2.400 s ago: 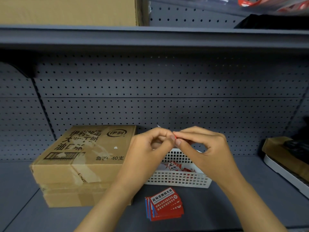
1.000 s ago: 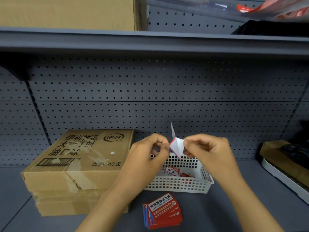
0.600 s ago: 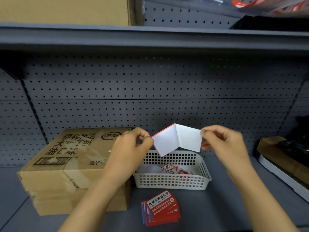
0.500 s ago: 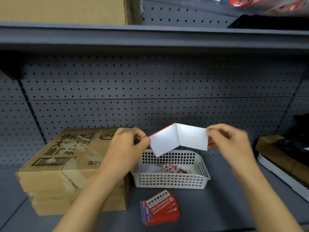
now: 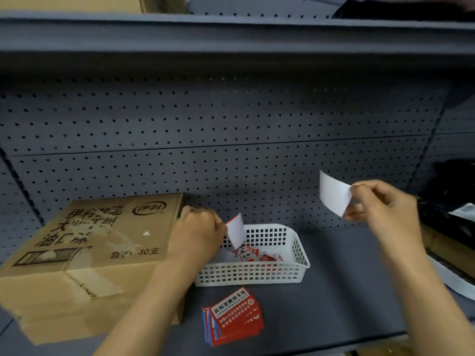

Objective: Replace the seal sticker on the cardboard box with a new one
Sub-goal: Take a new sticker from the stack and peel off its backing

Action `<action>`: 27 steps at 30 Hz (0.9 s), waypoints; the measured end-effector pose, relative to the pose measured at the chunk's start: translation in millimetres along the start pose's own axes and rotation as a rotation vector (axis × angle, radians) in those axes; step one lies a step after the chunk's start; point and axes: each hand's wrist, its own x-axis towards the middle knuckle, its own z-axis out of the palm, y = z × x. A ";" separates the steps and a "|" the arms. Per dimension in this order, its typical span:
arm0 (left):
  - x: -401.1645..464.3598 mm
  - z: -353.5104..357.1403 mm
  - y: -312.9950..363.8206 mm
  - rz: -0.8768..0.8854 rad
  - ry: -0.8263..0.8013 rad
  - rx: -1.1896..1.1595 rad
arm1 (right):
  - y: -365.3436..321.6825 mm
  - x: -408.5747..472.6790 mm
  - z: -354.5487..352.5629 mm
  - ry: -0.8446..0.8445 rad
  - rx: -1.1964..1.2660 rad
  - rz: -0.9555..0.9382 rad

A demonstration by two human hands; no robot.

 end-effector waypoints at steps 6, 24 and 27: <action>9.9 19.0 13.7 0.018 -0.096 0.056 | 5.6 0.8 5.3 -0.027 -0.003 0.005; -40.7 -34.6 60.4 0.322 0.125 -0.603 | -14.9 -50.4 75.1 -0.305 0.039 -0.125; -52.1 -42.2 54.2 0.254 0.206 -0.652 | -19.5 -64.2 80.1 -0.353 0.059 -0.149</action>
